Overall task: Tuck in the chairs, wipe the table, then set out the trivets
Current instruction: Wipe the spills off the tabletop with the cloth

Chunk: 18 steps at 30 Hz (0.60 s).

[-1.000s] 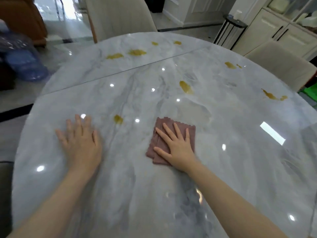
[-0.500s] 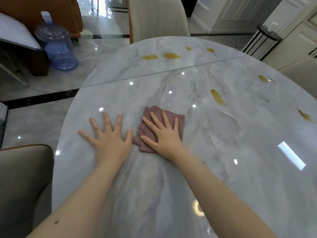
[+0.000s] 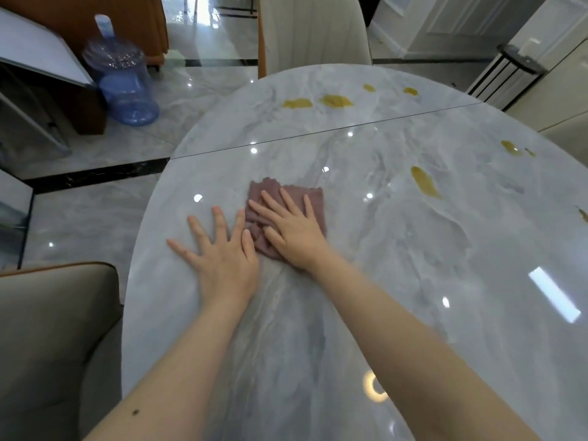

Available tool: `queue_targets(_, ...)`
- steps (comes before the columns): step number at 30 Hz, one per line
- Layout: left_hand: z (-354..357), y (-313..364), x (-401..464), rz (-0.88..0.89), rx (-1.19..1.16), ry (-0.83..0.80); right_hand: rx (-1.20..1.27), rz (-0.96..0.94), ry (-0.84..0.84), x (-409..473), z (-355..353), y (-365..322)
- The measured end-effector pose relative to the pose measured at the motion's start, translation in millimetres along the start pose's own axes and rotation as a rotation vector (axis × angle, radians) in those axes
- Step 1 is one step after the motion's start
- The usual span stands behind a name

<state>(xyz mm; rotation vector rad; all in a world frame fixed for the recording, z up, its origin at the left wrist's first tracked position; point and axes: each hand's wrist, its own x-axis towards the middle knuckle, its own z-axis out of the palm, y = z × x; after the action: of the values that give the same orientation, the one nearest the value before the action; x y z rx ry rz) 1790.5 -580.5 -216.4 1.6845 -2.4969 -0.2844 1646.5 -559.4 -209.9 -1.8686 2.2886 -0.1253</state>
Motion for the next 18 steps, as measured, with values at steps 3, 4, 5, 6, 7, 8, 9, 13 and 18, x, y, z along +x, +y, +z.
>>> queue_targets(3, -2.4, -0.3, -1.5, -0.003, -0.013, -0.003, -0.022, -0.185, -0.045, -57.1, 2.7, 6.2)
queue_targets(4, -3.1, -0.3, -2.1, -0.006, -0.021, -0.006, -0.029, -0.205, -0.053, -76.7, 3.0, 17.9)
queue_targets(5, -2.8, -0.1, -2.0, -0.008, -0.026, -0.009, -0.035, -0.195, -0.056, -91.2, 1.6, 32.7)
queue_targets(6, -2.7, -0.3, -2.2, -0.010, -0.027, -0.013, -0.038, -0.148, -0.053, -99.0, -1.3, 47.8)
queue_targets(7, -2.2, -0.3, -2.5, -0.011, -0.021, -0.014, -0.033, -0.072, -0.044, -98.6, -3.5, 59.8)
queue_targets(8, -2.2, 0.3, -2.2, -0.011, -0.015, -0.012, -0.027, 0.018, -0.031, -90.6, -6.1, 66.6)
queue_targets(9, -1.7, 0.9, -2.6, -0.009, -0.012, -0.014, -0.020, 0.112, -0.017, -77.1, -7.3, 67.4)
queue_targets(13, -0.3, 0.6, -0.8, -0.012, -0.022, -0.007, 0.003, 0.296, 0.022, -18.0, -1.8, 25.3)
queue_targets(18, 1.2, 0.2, -0.3, -0.015, -0.006, -0.016, -0.057, -0.057, 0.013, -84.7, 9.9, -0.8)
